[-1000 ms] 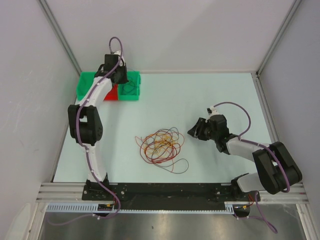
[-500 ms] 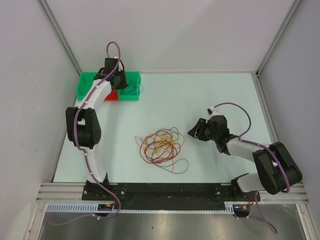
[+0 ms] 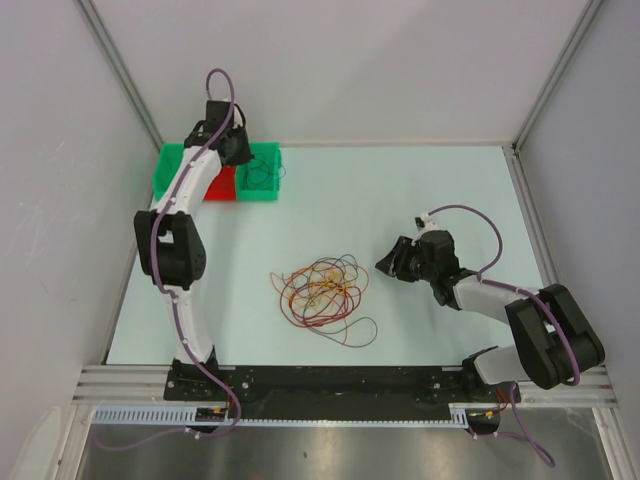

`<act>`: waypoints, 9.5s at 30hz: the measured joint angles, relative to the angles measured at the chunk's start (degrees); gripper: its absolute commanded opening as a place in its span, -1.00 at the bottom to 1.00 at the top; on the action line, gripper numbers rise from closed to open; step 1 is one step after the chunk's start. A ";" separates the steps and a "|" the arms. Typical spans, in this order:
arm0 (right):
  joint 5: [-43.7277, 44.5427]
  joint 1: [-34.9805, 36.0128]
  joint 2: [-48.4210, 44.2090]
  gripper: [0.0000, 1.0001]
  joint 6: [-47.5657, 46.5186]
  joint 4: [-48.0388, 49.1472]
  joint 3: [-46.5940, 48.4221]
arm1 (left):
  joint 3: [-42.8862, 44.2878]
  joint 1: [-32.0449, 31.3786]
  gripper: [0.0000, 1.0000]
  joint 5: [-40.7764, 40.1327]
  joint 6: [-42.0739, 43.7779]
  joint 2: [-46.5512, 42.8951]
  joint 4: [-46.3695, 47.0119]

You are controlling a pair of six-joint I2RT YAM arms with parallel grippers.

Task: Untangle the cables
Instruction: Place the cable in the bin, then untie the cable.

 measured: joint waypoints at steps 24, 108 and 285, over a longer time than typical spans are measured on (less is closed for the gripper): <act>-0.28 -0.72 -0.02 -0.10 0.61 0.11 0.00 | 16.09 5.14 -0.99 -0.20 0.07 16.94 -2.05; -2.29 -1.86 0.00 -0.13 1.03 0.46 -0.11 | 12.28 -11.37 -1.00 -19.17 3.54 19.78 9.16; -6.05 10.21 -20.46 0.45 0.76 -9.99 21.97 | 10.43 -35.98 -1.00 -22.67 14.62 -31.36 -10.21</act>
